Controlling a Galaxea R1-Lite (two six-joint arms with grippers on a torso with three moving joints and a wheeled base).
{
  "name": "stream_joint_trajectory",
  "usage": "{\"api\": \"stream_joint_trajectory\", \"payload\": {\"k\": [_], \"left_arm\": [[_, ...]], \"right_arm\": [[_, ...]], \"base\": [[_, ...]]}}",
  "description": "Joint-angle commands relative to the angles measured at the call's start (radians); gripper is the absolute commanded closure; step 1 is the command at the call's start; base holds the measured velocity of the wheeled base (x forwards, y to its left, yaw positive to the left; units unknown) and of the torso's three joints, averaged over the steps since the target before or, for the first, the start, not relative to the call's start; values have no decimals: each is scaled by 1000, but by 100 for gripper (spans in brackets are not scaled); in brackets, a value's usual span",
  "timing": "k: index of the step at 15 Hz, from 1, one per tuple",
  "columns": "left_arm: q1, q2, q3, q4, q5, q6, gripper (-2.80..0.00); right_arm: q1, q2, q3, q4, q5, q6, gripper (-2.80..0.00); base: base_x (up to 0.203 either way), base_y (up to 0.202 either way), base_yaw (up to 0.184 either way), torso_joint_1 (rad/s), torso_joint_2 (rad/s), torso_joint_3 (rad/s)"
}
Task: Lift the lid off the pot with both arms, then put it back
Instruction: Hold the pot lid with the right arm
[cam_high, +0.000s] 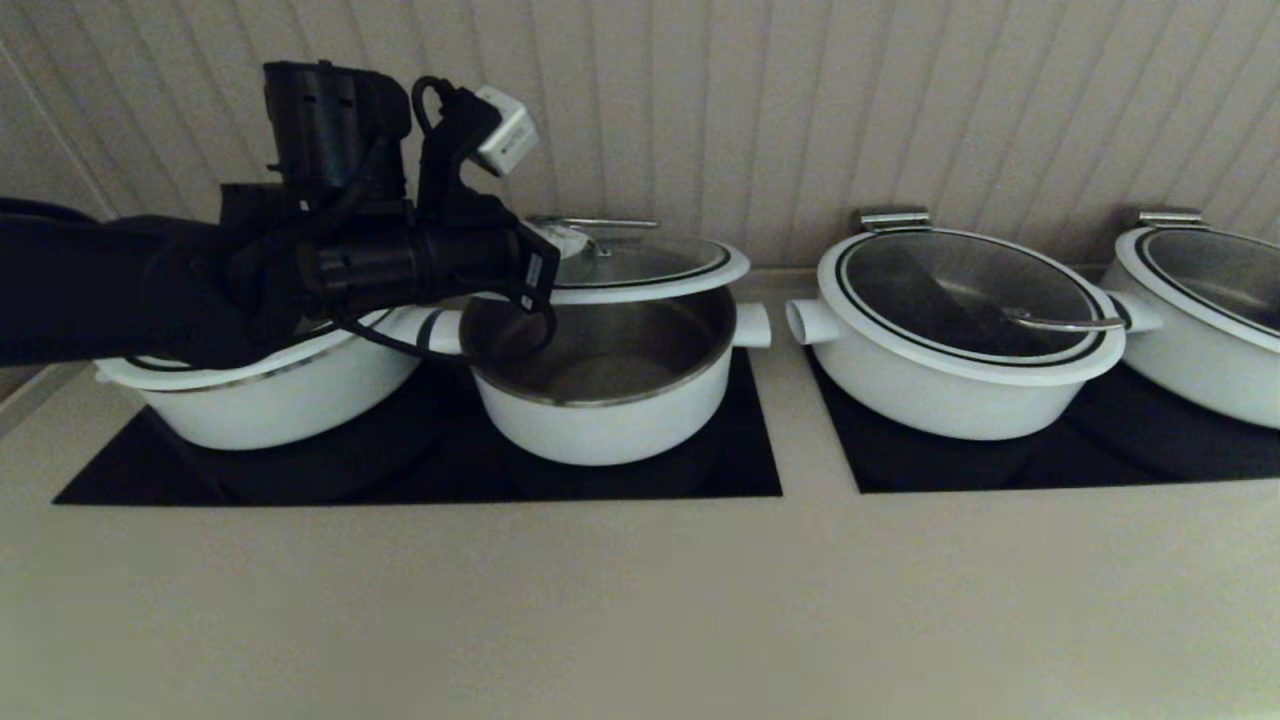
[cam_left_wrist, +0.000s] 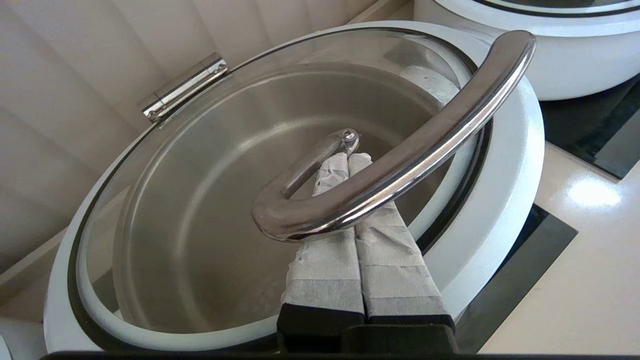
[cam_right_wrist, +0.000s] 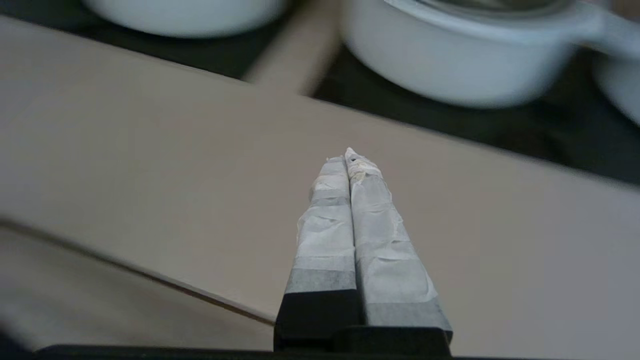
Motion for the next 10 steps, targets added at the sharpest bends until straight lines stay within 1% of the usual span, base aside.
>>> {"api": "stream_joint_trajectory", "payload": {"k": [1,5,6,7,8,10], "left_arm": [[1,-5,2,0,-2,0,0],[1,-4,3,-1,-3,0,0],[1,-4,7,-1,-3,0,0],[1,-4,8,-1,-3,0,0],[1,-5,8,-1,-3,0,0],[1,-4,8,-1,-2,0,0]], "right_arm": [[16,233,-46,-59,149,-4,0],[29,563,-61,-268,405,-39,0],[38,635,-61,-314,453,-53,0],[60,711,-61,-362,494,-67,0],[100,781,-62,-406,520,-77,0],[177,919,-66,-511,542,-85,0]], "base": [[0,0,0,0,0,0],[0,0,0,0,0,0],[0,0,0,0,0,0],[0,0,0,0,0,0],[0,0,0,0,0,0],[0,0,0,0,0,0]]}}
